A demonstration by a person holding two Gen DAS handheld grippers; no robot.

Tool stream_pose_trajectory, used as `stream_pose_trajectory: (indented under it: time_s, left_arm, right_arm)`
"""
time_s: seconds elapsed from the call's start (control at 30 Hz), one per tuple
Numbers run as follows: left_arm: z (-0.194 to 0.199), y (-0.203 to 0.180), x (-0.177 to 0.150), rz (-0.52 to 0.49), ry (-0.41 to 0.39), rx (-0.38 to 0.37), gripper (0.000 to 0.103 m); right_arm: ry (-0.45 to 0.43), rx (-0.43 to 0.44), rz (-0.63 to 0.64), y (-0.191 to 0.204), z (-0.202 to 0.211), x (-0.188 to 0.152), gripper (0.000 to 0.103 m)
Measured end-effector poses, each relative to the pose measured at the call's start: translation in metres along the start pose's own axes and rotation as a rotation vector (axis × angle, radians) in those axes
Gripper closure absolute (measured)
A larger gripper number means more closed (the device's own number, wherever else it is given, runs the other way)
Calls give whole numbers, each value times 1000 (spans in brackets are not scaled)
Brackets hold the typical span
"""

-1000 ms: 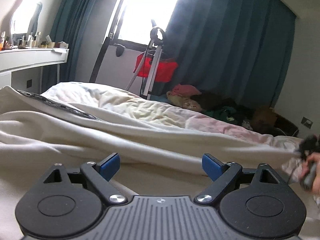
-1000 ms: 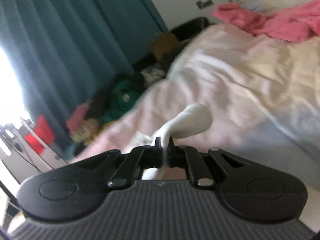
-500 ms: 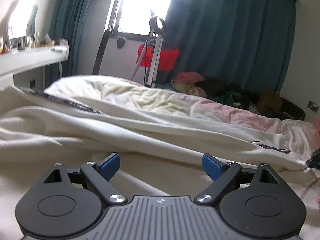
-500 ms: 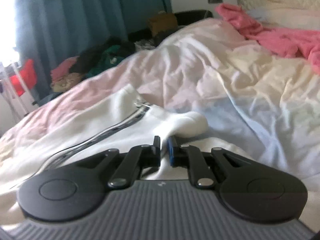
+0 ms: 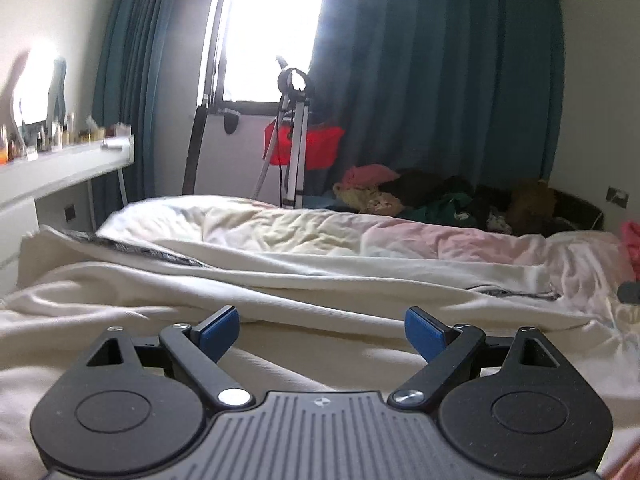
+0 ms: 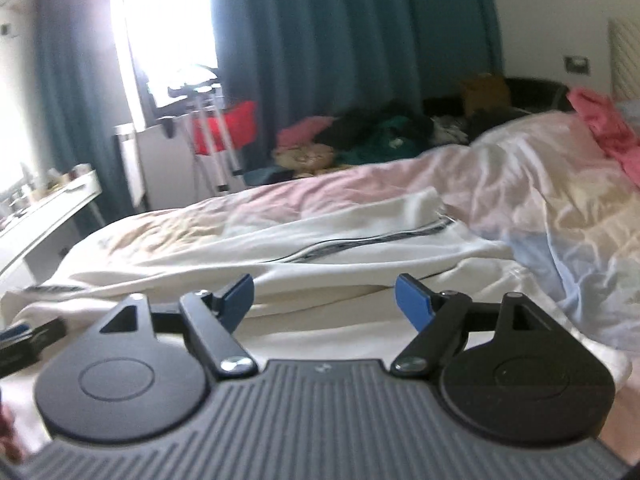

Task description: Fold clothes

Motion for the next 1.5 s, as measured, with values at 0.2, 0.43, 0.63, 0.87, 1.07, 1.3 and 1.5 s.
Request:
stream_pose_trajectory:
  time_s: [0.2, 0.43, 0.63, 0.87, 1.07, 1.3, 1.5]
  left_arm:
    - [19, -2, -14, -37, 5, 34, 10]
    - [33, 20, -21, 13, 80, 63, 7]
    - [40, 98, -36, 279, 267, 160, 7]
    - [54, 210, -42, 675, 382, 297, 7]
    - [62, 294, -54, 1008, 464, 384, 7]
    - [53, 319, -77, 1189, 431, 325, 12]
    - [63, 325, -92, 1278, 384, 286, 15]
  right_arm:
    - [-6, 57, 27, 16, 14, -7, 24]
    - [16, 10, 31, 12, 16, -9, 24]
    - [46, -22, 9, 2, 14, -10, 24]
    - [57, -35, -82, -18, 16, -12, 24]
    - [20, -45, -251, -52, 24, -6, 24]
    - [-59, -167, -498, -116, 46, -11, 24]
    - [-63, -261, -629, -155, 55, -29, 23]
Point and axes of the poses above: each gripper's, at about its wrist camera, not at the fingertips, and z roughly against the way its jaws point, y to its left, x to its top, the point moved 4 cm from there along -z, roughly the way its jaws point, and after that the axes turned 6 degrees about x, right-handed, at the moved point
